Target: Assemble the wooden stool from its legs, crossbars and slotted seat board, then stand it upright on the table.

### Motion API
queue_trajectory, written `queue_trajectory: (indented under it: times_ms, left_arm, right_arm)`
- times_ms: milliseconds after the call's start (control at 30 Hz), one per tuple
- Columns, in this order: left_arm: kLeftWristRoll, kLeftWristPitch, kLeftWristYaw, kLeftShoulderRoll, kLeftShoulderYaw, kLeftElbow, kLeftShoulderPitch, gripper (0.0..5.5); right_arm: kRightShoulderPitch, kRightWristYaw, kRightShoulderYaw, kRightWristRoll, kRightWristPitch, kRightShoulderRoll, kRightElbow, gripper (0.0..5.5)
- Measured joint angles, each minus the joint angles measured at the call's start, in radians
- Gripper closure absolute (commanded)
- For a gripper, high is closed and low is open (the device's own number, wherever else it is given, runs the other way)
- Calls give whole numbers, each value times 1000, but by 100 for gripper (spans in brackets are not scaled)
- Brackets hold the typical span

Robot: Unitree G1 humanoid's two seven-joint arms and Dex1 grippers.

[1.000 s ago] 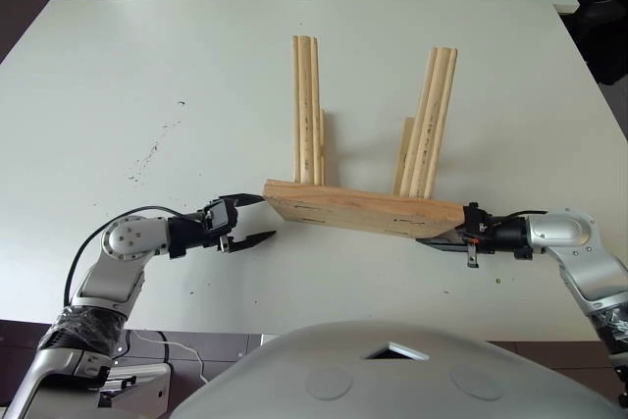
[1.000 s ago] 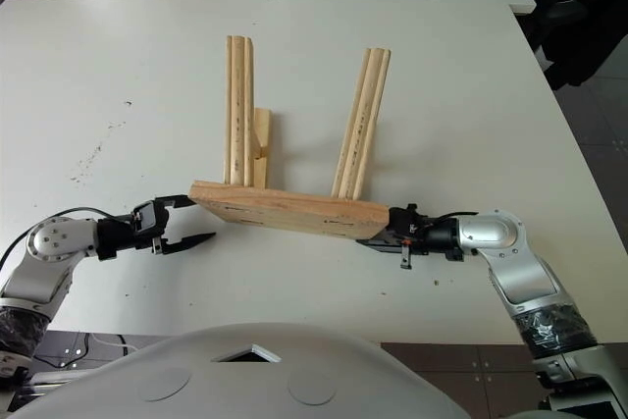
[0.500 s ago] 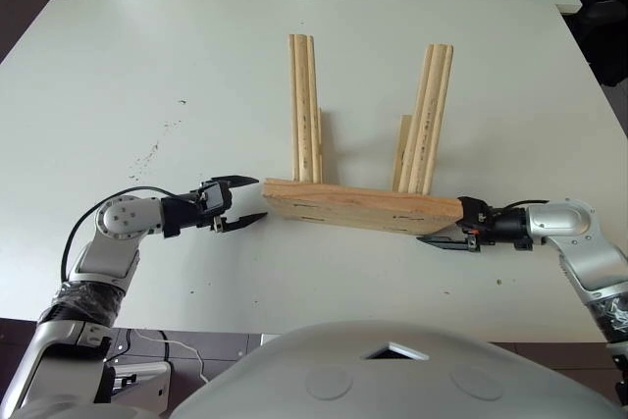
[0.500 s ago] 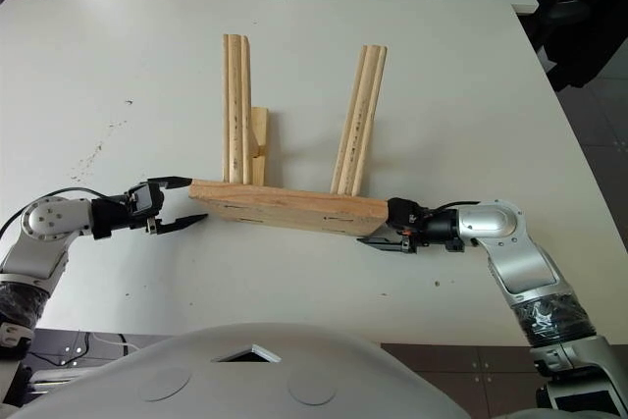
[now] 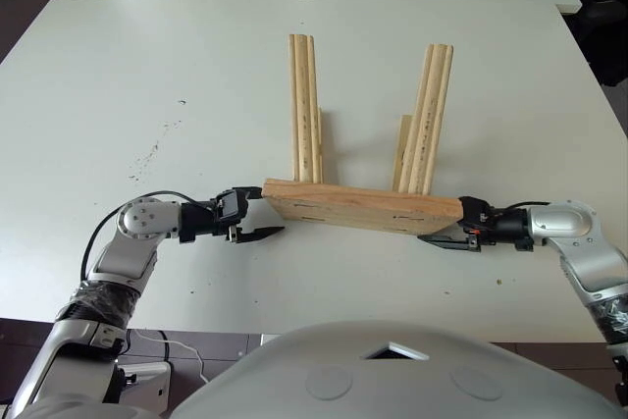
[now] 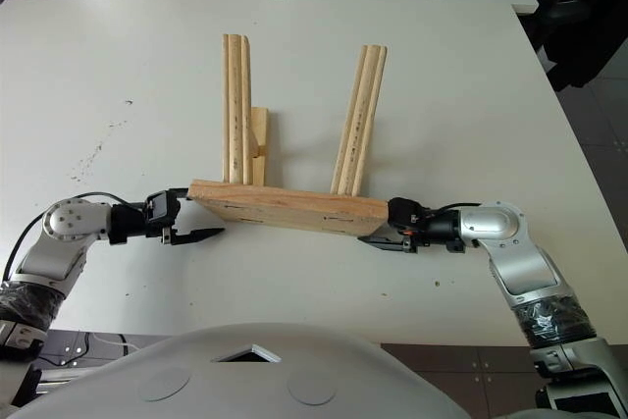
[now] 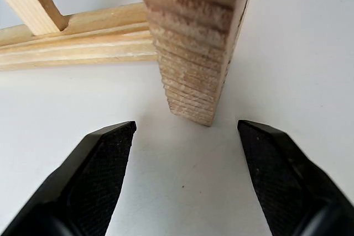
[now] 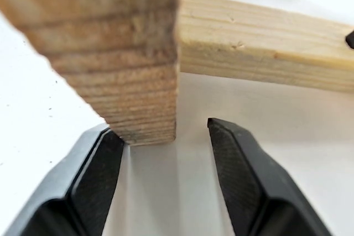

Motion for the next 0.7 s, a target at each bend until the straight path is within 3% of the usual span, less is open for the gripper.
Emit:
queue_trajectory:
  times_ms: [200,333,567,700]
  left_arm:
    - [0,15,0,-33,-15,0,-6,206]
    - [14,-17,0,-67,-43,33,-37,264]
    - [15,-53,-30,-76,-48,67,-51,371]
    - [13,-52,-46,-72,-44,61,-45,399]
  right_arm:
    - [-16,17,4,-1,-15,0,22,283]
    - [-25,23,10,-5,-15,0,25,280]
    - [-31,38,18,-1,-5,1,27,380]
    - [-13,14,6,7,3,6,21,388]
